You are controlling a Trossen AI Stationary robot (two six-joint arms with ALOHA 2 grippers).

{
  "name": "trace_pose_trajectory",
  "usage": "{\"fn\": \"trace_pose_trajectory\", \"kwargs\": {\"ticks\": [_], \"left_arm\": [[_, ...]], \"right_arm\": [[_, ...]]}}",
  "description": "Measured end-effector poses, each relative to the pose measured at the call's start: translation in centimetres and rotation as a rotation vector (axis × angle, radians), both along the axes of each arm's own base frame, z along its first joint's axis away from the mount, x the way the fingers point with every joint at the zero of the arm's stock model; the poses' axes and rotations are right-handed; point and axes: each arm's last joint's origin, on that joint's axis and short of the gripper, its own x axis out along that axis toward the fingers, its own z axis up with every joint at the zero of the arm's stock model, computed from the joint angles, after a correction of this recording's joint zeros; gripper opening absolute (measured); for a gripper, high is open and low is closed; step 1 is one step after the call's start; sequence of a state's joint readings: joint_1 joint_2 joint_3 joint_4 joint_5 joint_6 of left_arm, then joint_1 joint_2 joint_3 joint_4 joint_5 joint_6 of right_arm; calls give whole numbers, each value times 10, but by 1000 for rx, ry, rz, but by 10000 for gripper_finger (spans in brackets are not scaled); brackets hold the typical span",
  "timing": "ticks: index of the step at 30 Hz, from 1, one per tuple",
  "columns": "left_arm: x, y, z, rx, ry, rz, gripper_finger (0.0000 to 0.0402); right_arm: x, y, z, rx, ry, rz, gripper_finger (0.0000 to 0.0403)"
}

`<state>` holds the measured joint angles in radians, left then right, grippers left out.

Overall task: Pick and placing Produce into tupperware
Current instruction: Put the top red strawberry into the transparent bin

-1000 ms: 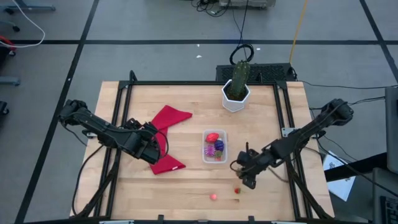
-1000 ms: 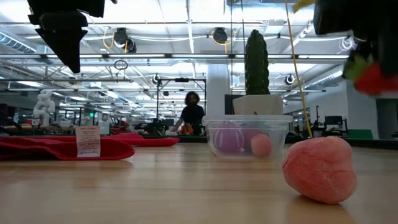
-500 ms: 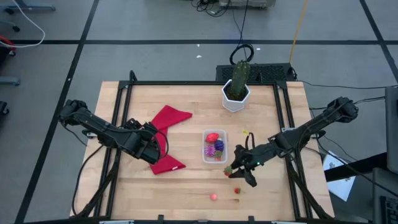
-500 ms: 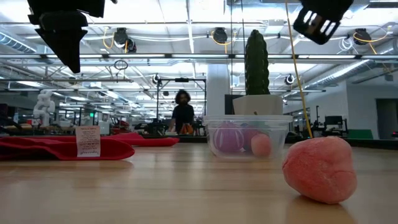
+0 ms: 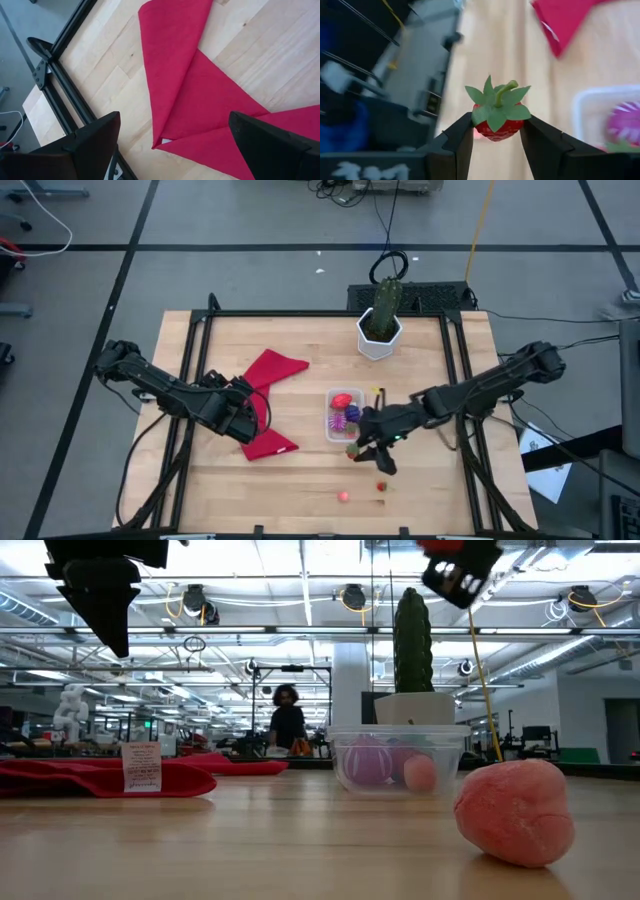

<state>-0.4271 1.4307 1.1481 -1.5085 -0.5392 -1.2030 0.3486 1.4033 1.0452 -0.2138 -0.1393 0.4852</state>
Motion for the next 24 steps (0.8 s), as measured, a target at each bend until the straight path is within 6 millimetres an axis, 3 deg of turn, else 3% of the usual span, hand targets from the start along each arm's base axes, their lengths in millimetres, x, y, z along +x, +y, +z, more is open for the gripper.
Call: {"fn": "trace_pose_trajectory", "kwargs": {"ticks": [6,11,17,24], "left_arm": [[0,0,0,-12,5,5,379],[-1,-1,-1,-41,13,19,379],[-1,-2,-1,-69,23,28,379],[1,-2,-1,-72,4,27,379]], "right_arm": [[41,-4,8,-116,147,2,144],[68,-20,6,-170,226,-19,144],[72,-43,-17,-200,391,-70,144],[74,-49,-39,-215,457,-71,144]]}}
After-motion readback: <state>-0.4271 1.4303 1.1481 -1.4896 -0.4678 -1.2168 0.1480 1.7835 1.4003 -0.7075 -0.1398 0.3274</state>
